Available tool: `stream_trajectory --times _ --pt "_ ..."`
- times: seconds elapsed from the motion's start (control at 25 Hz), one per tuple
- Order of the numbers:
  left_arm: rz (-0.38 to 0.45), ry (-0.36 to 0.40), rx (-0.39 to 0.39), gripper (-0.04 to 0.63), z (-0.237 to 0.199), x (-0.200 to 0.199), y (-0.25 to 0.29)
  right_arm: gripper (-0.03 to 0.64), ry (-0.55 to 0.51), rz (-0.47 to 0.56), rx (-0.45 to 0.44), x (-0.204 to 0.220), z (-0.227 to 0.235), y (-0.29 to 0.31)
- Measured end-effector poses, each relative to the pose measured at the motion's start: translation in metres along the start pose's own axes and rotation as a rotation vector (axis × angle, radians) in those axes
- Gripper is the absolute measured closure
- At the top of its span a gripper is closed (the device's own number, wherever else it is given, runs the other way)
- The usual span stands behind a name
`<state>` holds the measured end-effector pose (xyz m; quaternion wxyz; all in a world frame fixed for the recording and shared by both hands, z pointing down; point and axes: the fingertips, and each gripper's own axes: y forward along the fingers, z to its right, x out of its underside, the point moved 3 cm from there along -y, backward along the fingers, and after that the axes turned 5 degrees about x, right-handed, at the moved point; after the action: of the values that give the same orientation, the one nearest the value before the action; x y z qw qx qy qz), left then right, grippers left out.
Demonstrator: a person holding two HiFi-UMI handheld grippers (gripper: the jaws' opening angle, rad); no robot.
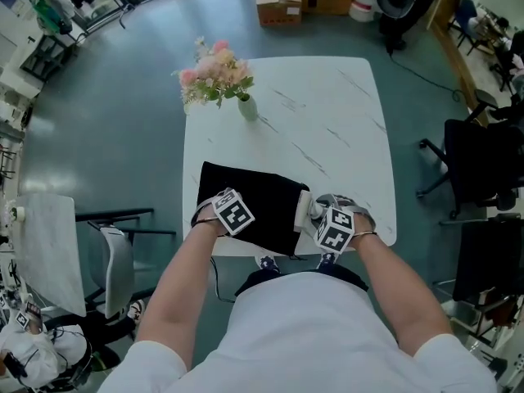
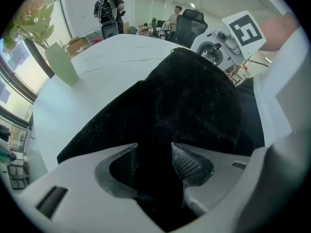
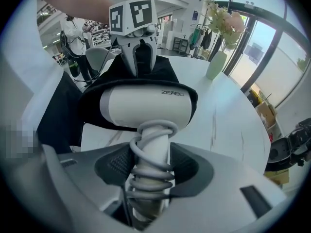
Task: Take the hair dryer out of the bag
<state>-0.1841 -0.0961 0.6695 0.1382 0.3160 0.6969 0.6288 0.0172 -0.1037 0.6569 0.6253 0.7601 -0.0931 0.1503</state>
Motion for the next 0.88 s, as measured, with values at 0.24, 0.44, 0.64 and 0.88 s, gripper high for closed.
stream_trajectory --times 0.24,0.44,0.64,0.88 --pt "0.03 0.003 -0.006 0.56 0.01 -0.001 0.001 0.394 -0.007 0.022 0.01 -0.001 0.0 -0.003" --pt "0.092 -0.19 -0.005 0.565 0.002 0.001 -0.003 0.399 -0.085 0.056 0.019 0.003 0.004 -0.009" --pt "0.143 -0.38 -0.047 0.565 -0.011 0.009 -0.015 0.399 -0.131 0.076 0.022 0.012 0.014 -0.016" --pt "0.185 -0.594 -0.062 0.565 -0.031 0.039 -0.026 0.399 -0.11 0.04 0.033 0.043 0.034 -0.023"
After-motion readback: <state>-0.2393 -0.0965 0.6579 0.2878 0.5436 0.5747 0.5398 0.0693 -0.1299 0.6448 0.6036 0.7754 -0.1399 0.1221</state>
